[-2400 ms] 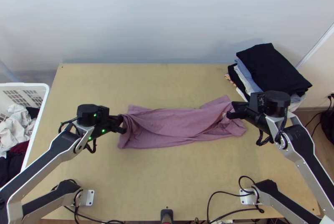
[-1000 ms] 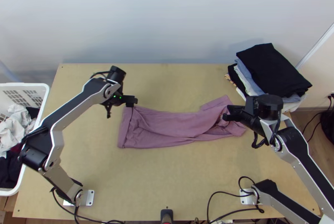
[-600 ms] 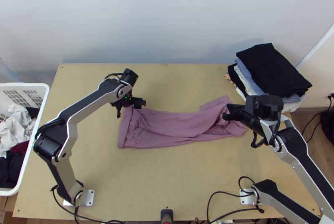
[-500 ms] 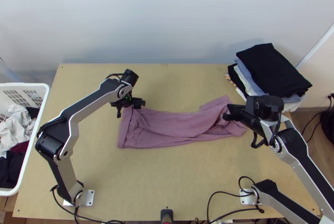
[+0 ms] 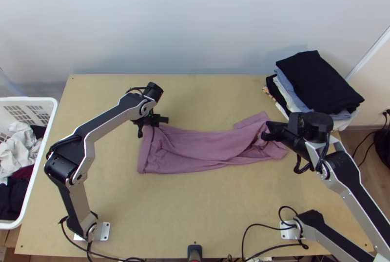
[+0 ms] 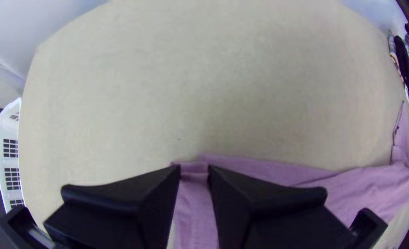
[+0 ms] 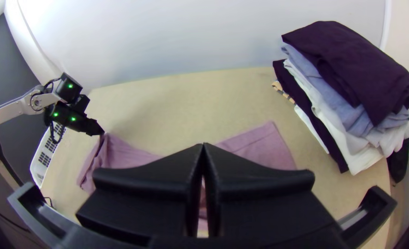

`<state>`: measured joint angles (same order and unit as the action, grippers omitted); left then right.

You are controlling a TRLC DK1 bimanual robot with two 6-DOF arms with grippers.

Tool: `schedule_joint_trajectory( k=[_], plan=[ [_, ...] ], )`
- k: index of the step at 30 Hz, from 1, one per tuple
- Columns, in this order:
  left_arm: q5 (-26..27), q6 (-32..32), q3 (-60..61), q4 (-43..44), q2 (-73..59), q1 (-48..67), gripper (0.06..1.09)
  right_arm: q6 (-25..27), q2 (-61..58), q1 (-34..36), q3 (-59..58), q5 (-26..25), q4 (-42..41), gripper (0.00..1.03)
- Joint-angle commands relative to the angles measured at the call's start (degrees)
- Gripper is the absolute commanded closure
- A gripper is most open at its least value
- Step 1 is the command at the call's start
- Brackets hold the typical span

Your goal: Fold the t-shirt

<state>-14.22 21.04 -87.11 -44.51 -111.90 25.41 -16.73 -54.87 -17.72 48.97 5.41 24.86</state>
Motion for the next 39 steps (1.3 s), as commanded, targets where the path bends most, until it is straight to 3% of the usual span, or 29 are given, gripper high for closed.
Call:
schedule_joint_trajectory(
  k=[1,9,20,27,33,39],
  plan=[
    [-0.72,-0.03,3.97,2.94,1.51,-0.01,1.04,-1.2,0.99,0.66,-1.25,0.04,-0.78,1.0],
    [-0.46,0.23,5.11,4.26,6.78,-3.0,1.04,-2.16,-3.4,3.65,3.24,0.13,2.47,1.0],
    [-0.37,1.55,3.79,3.38,16.8,-8.36,1.04,-4.1,-16.58,6.73,19.94,3.99,13.55,1.0],
    [-0.11,2.87,0.8,3.47,19.52,-11.61,1.04,-4.54,-23.35,7.17,29.52,5.49,15.13,1.0],
    [-0.64,2.43,-7.99,6.81,20.14,-14.77,1.05,-1.64,-32.93,10.07,44.98,7.6,16.62,1.0],
    [-0.72,-2.05,-17.22,12.61,19.0,-19.34,1.05,2.58,-45.5,13.58,67.66,9.62,21.28,1.0]
  ],
)
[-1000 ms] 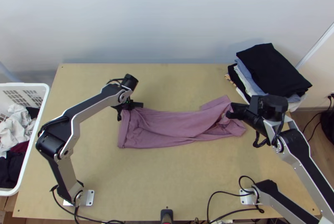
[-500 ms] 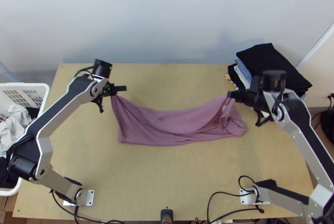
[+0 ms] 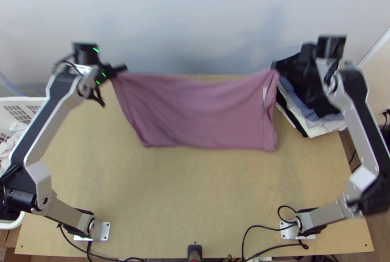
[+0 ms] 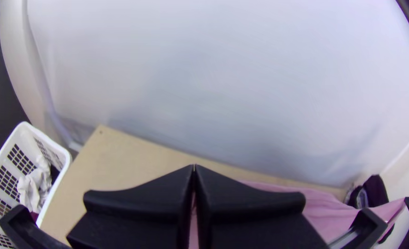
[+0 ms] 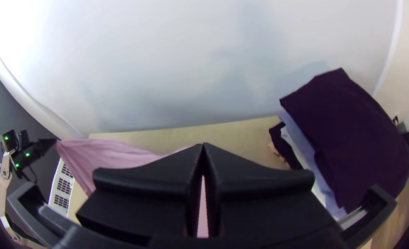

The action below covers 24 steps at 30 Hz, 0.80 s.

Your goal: Fold the t-shirt

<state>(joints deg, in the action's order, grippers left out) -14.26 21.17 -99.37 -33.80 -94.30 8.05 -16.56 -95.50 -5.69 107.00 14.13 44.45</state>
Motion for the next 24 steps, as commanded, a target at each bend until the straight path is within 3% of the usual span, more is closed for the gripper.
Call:
schedule_joint_trajectory(
  k=[1,5,10,16,24],
  plan=[
    [-0.59,-3.15,-6.54,1.99,0.96,-2.52,1.05,2.93,-7.24,2.0,13.41,0.99,2.49,1.0],
    [-0.59,-5.79,-11.19,4.45,-0.27,-4.98,1.05,5.39,-15.77,3.85,26.68,1.51,3.89,1.0],
    [-0.68,-6.14,-16.29,6.64,0.17,-6.56,1.05,6.89,-16.12,5.34,27.82,1.43,-3.4,1.0],
    [-1.38,-8.6,-16.03,9.28,7.2,-5.24,1.05,6.89,-4.52,6.22,24.4,1.25,-9.11,1.0],
    [-2.53,-8.86,-11.19,11.3,21.79,-3.75,1.05,7.33,14.47,7.01,19.91,1.51,-9.64,1.0]
  ],
)
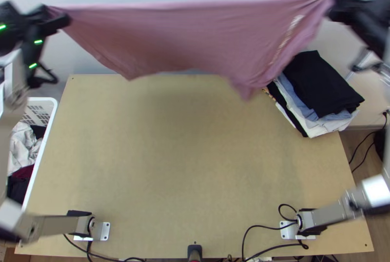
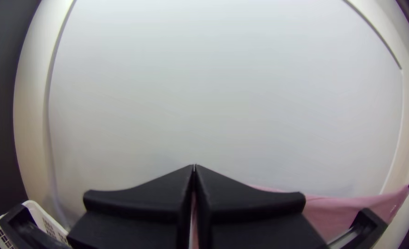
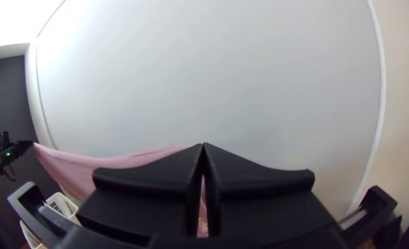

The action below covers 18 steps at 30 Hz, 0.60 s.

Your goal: Fold the t-shirt

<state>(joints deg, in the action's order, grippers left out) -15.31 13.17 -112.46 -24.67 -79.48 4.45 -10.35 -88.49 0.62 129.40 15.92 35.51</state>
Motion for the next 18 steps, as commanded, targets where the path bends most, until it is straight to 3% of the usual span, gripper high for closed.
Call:
schedule_joint_trajectory(
  k=[1,11,18],
  plan=[
    [-1.39,-0.86,3.39,2.69,9.35,-0.14,1.05,1.3,10.35,0.7,-4.51,-0.01,-0.35,1.0],
    [-0.69,-3.59,20.88,4.45,35.45,-0.14,1.05,4.28,41.55,0.61,-31.93,2.89,4.92,1.0],
    [-0.25,-3.15,31.61,0.94,45.91,-1.02,1.05,2.97,45.95,-0.54,-35.27,2.89,9.84,1.0]
  ],
)
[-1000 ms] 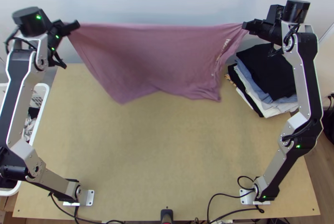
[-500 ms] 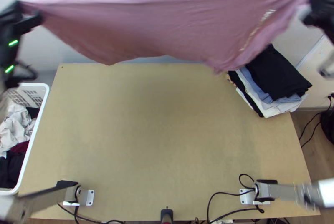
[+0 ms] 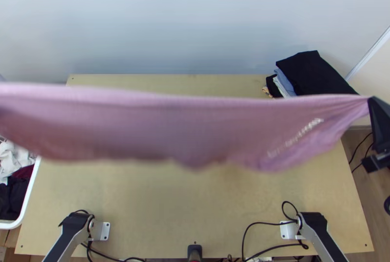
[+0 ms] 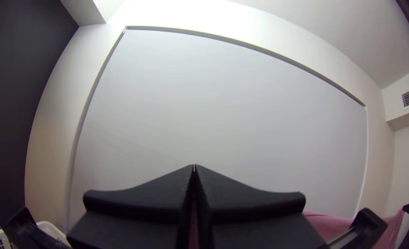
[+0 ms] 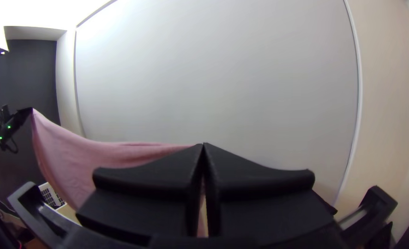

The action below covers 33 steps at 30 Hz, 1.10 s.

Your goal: Fold the t-shirt

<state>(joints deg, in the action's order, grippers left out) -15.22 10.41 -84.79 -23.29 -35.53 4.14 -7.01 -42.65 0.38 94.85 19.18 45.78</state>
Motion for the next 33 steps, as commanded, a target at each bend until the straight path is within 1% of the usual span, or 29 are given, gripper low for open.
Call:
schedule_joint_trajectory(
  k=[1,4,7,10,12,15,18,19,21,26,31,33],
  plan=[
    [-0.33,0.04,5.25,-0.44,2.48,-0.71,1.05,-0.47,-0.32,-0.56,-0.98,-0.37,-0.43,1.0],
    [-0.16,2.51,9.47,-2.11,3.45,-0.71,1.05,-0.64,-1.47,-1.79,-3.71,-0.28,-0.6,1.0],
    [0.55,5.23,16.94,-4.13,5.21,-0.19,1.05,-1.17,-2.17,-2.23,-10.65,-0.28,-2.27,1.0],
    [2.65,7.69,27.4,-4.48,7.05,0.08,1.05,-1.61,-2.61,-2.49,-19.7,-0.28,-6.58,1.0],
    [5.03,9.18,34.96,-3.87,7.23,0.16,1.05,-1.87,-3.05,-3.81,-26.65,-0.28,-11.15,1.0],
    [6.79,9.27,44.72,1.67,4.24,0.69,1.05,-3.01,-6.21,-5.3,-34.99,-0.28,-18.45,1.0],
    [7.66,9.18,50.08,10.9,-4.02,0.96,1.05,-3.54,-12.89,-6.18,-40.53,-0.28,-26.71,1.0],
    [7.75,9.27,50.43,14.32,-7.8,0.69,1.05,-3.63,-15.35,-6.36,-41.59,-0.28,-29.17,1.0],
    [9.07,10.5,48.76,17.31,-15.27,0.69,1.05,-3.63,-21.42,-6.45,-42.73,-0.28,-33.83,1.0],
    [10.21,10.94,42.87,26.72,-36.37,-0.19,1.05,-4.42,-36.8,-5.3,-39.65,-0.28,-40.24,1.0],
    [10.57,10.33,32.5,31.55,-54.12,-2.12,1.05,-5.3,-50.51,-3.99,-30.07,-0.28,-40.86,1.0],
    [10.74,10.33,27.14,31.37,-60.54,-3.35,1.05,-6.35,-55.87,-3.63,-24.89,-0.37,-40.86,1.0]
  ],
)
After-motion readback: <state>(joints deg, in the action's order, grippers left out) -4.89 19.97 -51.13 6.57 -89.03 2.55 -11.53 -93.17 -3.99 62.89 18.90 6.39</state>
